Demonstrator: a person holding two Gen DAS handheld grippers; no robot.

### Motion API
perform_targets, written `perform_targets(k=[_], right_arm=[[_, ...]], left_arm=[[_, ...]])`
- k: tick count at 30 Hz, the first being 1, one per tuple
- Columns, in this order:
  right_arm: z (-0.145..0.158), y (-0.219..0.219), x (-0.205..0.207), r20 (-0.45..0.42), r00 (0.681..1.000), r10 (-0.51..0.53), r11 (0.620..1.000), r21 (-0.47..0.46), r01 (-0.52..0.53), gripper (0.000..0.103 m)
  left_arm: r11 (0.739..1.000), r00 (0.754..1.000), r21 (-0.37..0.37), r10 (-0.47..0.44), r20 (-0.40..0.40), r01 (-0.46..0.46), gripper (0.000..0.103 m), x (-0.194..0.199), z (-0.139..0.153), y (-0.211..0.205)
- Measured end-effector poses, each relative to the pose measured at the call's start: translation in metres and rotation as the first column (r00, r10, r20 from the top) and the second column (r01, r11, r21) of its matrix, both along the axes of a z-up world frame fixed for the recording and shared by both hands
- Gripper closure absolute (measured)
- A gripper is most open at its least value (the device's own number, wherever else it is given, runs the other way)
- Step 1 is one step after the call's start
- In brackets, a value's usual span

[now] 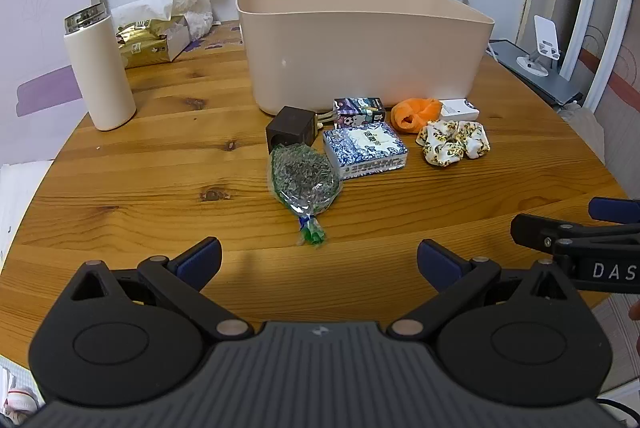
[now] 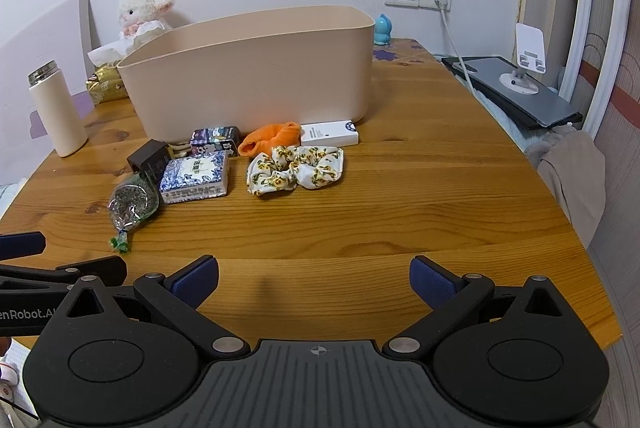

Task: Organize objects
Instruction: 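Move both tools toward the items in front of the beige bin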

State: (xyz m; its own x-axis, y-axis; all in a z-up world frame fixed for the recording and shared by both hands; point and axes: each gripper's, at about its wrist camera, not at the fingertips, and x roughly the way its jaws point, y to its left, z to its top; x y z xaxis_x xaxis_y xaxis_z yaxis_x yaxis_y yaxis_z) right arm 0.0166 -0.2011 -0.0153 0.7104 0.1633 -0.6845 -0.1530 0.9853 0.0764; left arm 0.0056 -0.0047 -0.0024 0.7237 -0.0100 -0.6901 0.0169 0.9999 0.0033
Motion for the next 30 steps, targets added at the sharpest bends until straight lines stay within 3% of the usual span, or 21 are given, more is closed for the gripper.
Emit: perform_targets(k=[30], right_arm=[[-0.0015, -0.0005, 0.0096, -0.013, 1.000, 0.004, 1.000, -0.004, -0.004, 0.000]], left_arm=[[1.000, 1.000, 0.011, 0.019, -0.023, -0.018, 0.000, 0.0071, -0.0059, 0.0051]])
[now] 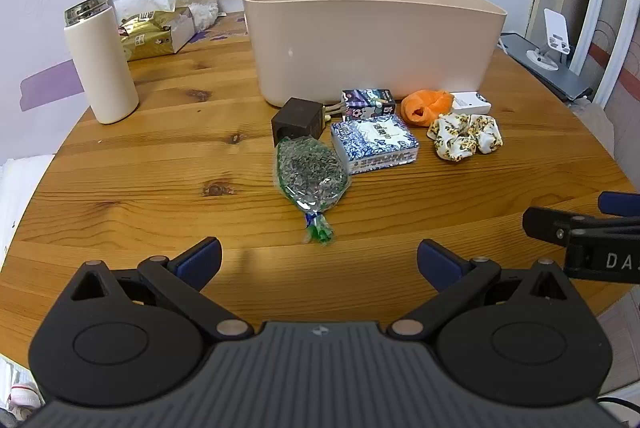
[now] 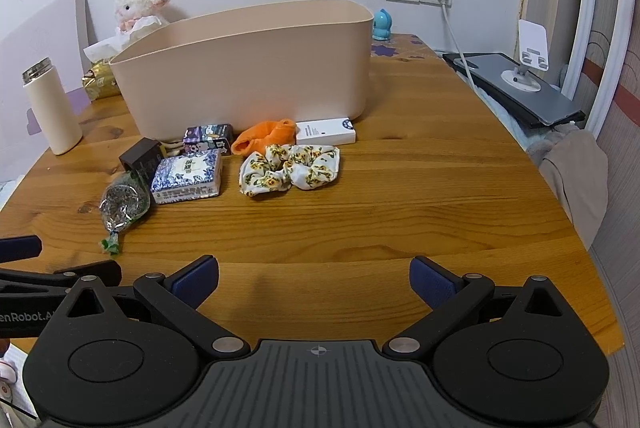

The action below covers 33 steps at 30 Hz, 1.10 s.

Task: Organize objects
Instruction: 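Move both tools toward the items in front of the beige bin, then grasp the green snack bag with the left tool while the right tool grasps the floral scrunchie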

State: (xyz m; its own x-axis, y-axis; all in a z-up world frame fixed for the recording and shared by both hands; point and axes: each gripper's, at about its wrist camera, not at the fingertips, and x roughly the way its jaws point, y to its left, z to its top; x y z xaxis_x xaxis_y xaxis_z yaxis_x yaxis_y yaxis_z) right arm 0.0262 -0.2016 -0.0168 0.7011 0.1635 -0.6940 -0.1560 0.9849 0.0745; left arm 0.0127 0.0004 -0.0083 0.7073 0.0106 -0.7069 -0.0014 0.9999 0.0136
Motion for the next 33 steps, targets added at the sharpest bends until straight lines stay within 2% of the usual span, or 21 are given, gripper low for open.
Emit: perform_targets(k=[18, 33], right_arm=[[0.003, 0.002, 0.019, 0.014, 0.999, 0.035, 0.999, -0.012, -0.035, 0.000], [-0.006, 0.004, 0.051, 0.024, 0.997, 0.076, 0.997, -0.027, -0.076, 0.000]], left_arm=[[1.000, 1.000, 0.011, 0.028, 0.007, -0.028, 0.000, 0.018, 0.003, -0.002], [0.999, 0.999, 0.001, 0.042, -0.027, -0.042, 0.000, 0.058, -0.008, 0.005]])
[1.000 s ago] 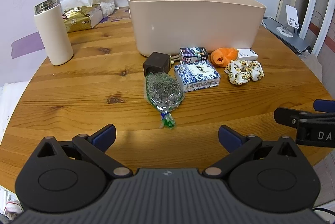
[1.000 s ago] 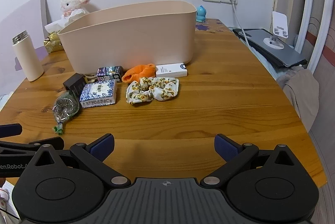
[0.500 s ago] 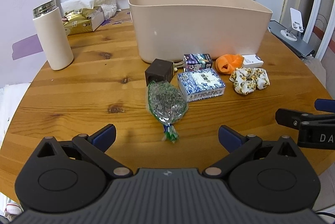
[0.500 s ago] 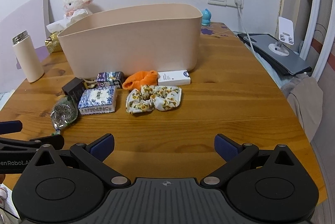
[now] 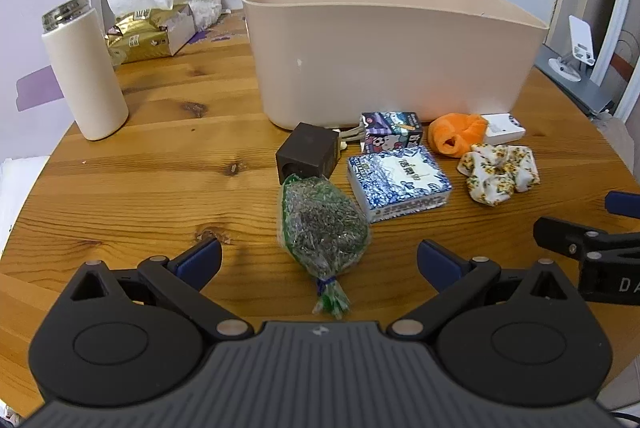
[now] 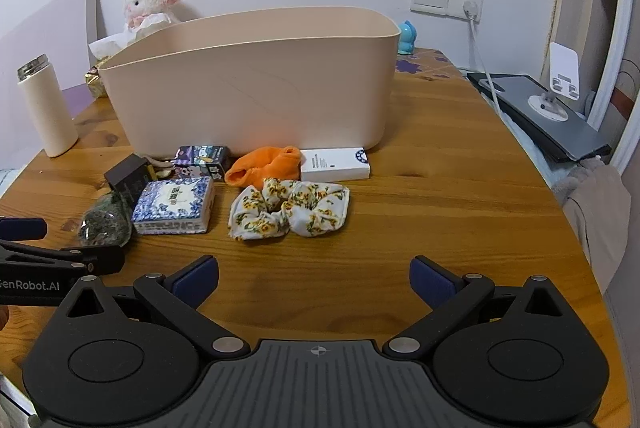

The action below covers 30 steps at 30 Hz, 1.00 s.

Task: Organize objects
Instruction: 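Grasp the green snack bag with the left tool while the right tool grasps the floral scrunchie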

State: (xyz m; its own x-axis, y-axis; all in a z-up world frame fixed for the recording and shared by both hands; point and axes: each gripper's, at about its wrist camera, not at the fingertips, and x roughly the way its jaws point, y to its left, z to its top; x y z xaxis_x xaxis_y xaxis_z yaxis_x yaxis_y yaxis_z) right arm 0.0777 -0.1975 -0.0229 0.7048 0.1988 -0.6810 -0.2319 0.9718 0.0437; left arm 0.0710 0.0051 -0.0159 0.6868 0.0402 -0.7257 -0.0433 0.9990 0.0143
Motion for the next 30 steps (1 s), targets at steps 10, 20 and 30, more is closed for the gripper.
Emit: perform_targets(k=[10, 20, 30], right_arm=[[-0.012, 0.008, 0.033, -0.012, 1.000, 0.027, 1.000, -0.016, -0.027, 0.000], [-0.025, 0.020, 0.057, -0.028, 0.999, 0.046, 0.999, -0.010, -0.047, 0.012], [-0.026, 0.023, 0.059, 0.016, 0.999, 0.032, 0.999, -0.022, -0.032, 0.052]], left_arm=[[1.000, 0.998, -0.016, 0.018, -0.054, -0.018, 0.000, 0.030, -0.018, 0.006], [1.000, 0.999, -0.006, -0.012, -0.034, 0.011, 0.000, 0.040, -0.023, 0.010], [0.998, 0.998, -0.011, -0.062, -0.006, 0.062, 0.028, 0.029, -0.018, 0.012]])
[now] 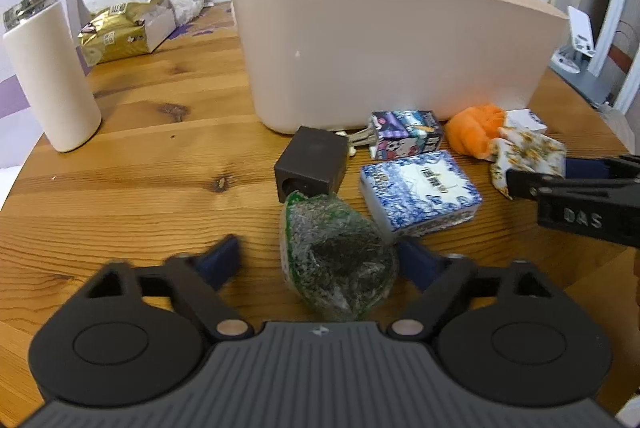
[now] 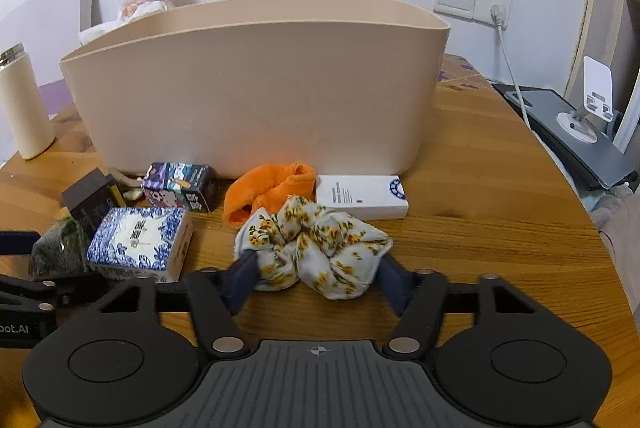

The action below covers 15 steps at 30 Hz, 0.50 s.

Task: Organize objects
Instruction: 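Grasp the green snack bag with the left tool while the right tool grasps the floral scrunchie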

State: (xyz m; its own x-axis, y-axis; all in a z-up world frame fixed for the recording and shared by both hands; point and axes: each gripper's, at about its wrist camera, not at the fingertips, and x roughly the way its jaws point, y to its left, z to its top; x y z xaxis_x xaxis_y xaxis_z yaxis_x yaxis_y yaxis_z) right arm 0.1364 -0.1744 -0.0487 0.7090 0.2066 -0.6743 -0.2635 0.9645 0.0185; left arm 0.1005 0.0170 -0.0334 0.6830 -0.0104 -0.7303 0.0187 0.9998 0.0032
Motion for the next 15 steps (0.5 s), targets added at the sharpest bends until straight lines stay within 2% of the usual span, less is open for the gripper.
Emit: perform_targets(k=[2, 3, 4, 7, 11, 15], right_arm=[[0.000, -0.001, 0.000, 0.013, 1.000, 0.001, 1.000, 0.005, -0.001, 0.061], [-0.001, -0.002, 0.000, 0.020, 1.000, 0.001, 1.000, 0.009, -0.001, 0.069], [-0.001, -0.002, 0.000, 0.027, 1.000, -0.001, 1.000, 0.013, 0.001, 0.077], [-0.002, -0.003, -0.001, 0.037, 0.999, 0.000, 1.000, 0.027, -0.001, 0.086], [-0.001, -0.004, -0.006, 0.038, 0.999, 0.009, 0.999, 0.040, -0.011, 0.090], [0.008, -0.010, -0.016, 0.053, 0.999, 0.005, 0.998, 0.059, -0.008, 0.090]], left_arm=[[1.000, 1.000, -0.001, -0.018, 0.005, 0.018, 0.038, -0.003, 0.002, -0.002], [1.000, 1.000, -0.002, -0.024, 0.008, 0.024, 0.045, -0.005, 0.002, -0.003], [1.000, 1.000, -0.004, -0.029, 0.009, 0.029, 0.048, -0.006, 0.003, -0.003], [0.999, 0.999, -0.014, -0.034, 0.004, 0.034, 0.052, -0.008, 0.004, -0.002], [0.998, 1.000, -0.052, -0.025, -0.006, 0.025, 0.055, -0.010, 0.007, 0.003], [0.998, 0.999, -0.054, -0.018, 0.030, 0.020, 0.056, -0.016, 0.018, 0.006]])
